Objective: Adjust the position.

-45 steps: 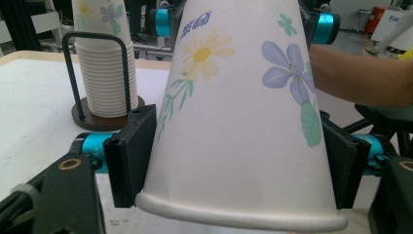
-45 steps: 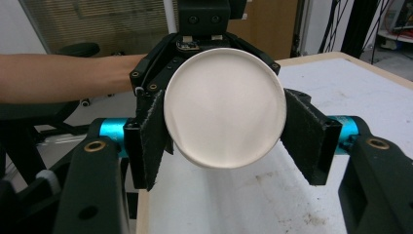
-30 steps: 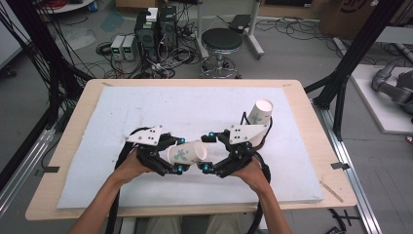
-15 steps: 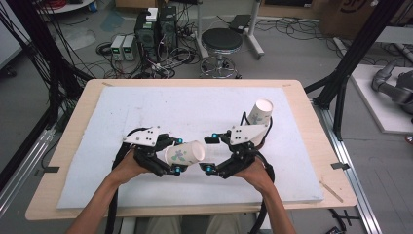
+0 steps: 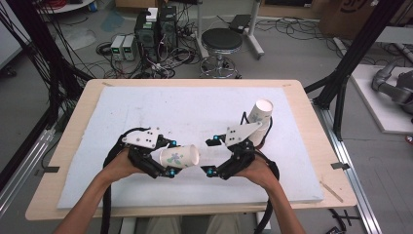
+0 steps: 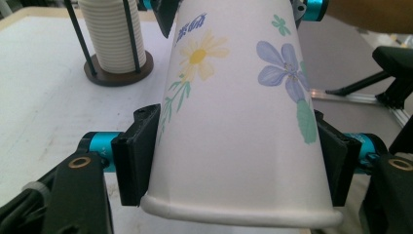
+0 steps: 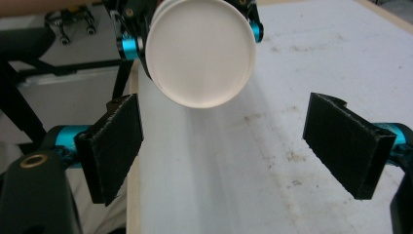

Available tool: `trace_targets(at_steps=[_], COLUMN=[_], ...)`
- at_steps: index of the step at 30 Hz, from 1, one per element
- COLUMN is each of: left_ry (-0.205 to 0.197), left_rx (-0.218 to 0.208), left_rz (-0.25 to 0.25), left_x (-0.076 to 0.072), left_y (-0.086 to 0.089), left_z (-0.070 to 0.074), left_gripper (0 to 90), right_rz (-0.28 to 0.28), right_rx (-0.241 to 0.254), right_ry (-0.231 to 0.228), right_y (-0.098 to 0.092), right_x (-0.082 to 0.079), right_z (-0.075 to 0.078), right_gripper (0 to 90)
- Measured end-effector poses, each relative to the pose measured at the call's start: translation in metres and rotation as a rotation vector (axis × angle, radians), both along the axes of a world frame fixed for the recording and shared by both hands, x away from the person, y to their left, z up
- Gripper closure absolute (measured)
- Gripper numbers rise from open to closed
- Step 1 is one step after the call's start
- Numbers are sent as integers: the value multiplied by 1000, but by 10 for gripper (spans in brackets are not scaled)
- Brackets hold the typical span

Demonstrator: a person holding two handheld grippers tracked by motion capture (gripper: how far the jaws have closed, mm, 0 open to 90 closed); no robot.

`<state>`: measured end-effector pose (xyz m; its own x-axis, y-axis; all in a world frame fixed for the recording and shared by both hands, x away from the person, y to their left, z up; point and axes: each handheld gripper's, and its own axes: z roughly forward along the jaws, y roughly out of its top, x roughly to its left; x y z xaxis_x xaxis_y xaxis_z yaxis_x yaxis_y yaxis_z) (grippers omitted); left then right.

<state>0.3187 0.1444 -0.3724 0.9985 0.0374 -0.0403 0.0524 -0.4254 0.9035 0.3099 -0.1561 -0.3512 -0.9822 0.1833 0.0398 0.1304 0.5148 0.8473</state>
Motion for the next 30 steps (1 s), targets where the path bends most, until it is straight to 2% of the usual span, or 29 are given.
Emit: trace_targets(at_steps=[7, 11, 15, 20, 25, 30], left_ry=[-24, -35, -54, -71, -68, -57], left_rx=[124, 161, 231, 282, 310, 318], left_rz=[-1, -8, -15, -8, -4, 8], left_x=[-2, -4, -5, -5, -4, 0], left_y=[-1, -1, -2, -3, -3, -6], left_z=[5, 9, 13, 14, 13, 11], left_gripper=[299, 301, 301, 302, 301, 302], right_rz=[21, 31, 35, 42, 41, 36], right_rx=[-95, -146, -203, -266, -301, -337], right_ry=[-10, -14, -16, -24, -36, -45], right_y=[6, 10, 12, 17, 19, 21], right_x=[1, 1, 0, 0, 0, 3], right_z=[1, 1, -1, -2, -2, -2], right_gripper=[150, 150, 150, 150, 151, 151])
